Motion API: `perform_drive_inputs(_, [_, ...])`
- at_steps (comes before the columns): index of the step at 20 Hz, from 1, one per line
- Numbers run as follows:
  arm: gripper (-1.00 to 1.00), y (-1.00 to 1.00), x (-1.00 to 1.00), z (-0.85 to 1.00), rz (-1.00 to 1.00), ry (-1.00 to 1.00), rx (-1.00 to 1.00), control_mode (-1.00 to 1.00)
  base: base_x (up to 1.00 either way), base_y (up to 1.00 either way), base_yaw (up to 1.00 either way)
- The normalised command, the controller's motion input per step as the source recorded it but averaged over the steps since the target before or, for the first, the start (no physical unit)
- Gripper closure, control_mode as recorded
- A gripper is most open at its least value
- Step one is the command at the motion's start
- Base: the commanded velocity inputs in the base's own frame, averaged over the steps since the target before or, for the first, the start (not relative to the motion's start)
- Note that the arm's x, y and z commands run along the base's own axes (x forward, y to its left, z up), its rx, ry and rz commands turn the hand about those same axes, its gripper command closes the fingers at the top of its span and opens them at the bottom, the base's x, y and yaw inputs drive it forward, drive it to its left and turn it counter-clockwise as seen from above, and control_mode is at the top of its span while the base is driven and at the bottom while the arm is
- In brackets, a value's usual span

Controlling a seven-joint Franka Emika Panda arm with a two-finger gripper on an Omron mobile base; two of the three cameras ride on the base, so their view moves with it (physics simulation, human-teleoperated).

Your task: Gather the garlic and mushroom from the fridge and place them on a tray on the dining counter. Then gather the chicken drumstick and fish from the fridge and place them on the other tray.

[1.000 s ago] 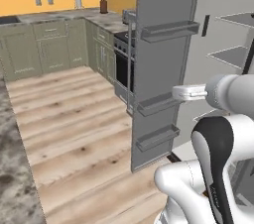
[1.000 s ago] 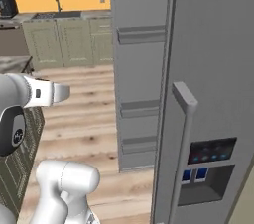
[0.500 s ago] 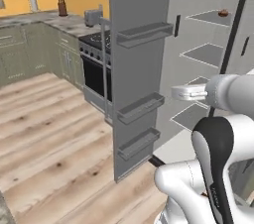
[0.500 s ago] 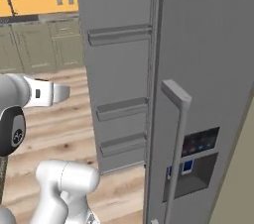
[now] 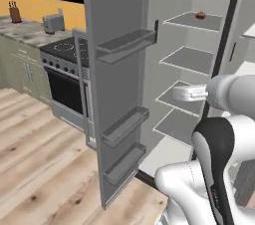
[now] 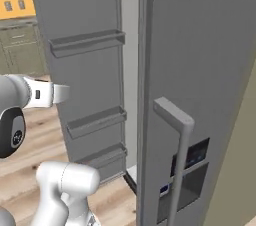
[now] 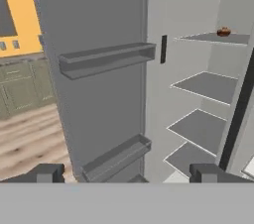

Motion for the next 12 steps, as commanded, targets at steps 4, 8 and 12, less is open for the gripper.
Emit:
perform_drive_inputs(4, [-1.0,0.0,0.0,0.0,0.0,0.0,0.0,1.0,0.65,0.0,-0.38])
perform_drive_inputs(8, [-1.0,0.0,0.0,0.0,0.0,0.0,0.0,1.0,0.55,0.05,-0.4])
perform_drive_inputs(12, [-1.0,0.0,0.0,0.0,0.0,0.0,0.0,1.0,0.11,0.27,-0.45])
